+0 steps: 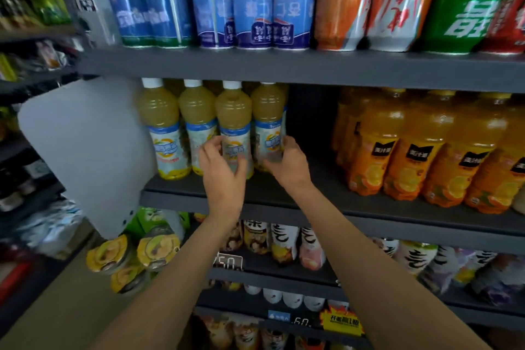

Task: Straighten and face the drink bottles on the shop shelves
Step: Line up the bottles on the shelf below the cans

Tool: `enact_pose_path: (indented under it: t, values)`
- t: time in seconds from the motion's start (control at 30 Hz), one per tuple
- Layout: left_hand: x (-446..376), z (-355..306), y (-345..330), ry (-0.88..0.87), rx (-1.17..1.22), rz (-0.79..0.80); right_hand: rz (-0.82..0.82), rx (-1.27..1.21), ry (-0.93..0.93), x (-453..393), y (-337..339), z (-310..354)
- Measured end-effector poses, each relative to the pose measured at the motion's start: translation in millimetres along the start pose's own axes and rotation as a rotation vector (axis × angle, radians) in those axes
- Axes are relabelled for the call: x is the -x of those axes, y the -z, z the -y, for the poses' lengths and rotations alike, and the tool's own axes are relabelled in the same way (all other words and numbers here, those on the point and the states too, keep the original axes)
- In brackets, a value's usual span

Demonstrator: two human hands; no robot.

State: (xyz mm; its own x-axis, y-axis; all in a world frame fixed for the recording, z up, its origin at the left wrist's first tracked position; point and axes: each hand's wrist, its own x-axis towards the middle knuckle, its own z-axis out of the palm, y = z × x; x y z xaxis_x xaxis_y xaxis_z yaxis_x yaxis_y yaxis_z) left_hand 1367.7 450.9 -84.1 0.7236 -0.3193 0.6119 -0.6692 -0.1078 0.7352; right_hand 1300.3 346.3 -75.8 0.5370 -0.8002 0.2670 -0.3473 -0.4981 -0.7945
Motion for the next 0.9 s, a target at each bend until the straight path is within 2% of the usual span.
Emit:
enact_pose_path:
  t: [0.17,0.33,0.43,0.57,0.73,0.9]
  values:
    - [-14.4,23.9,-3.1,0.097,-0.069,0.227,-0.036,-0.015,-0.106,-21.7,-16.2,6.1]
    - [-21.0,25.9,-14.4,0.149,-0.129,0.222,-0.104,0.098,-0.103,-15.5,-17.7,5.5]
    - [-27.0,28.0,-15.3,0.131,-0.186,0.285,-0.107,0.120,-0.085,-4.7,-7.9,-0.1]
    - [-28.6,26.0,-15.4,0.129,-0.159,0.312,-0.010,0.051,-0.033,3.9,9.2,-8.4]
    - [4.8,4.4,-12.4,-0.038,0.030,0.063,0.147,-0.028,0.025,5.9,25.4,-4.4]
    - [2.2,-0.6,-17.0,-0.072,-0.048,0.180,0.286,-0.098,0.075,9.9,25.7,-6.9]
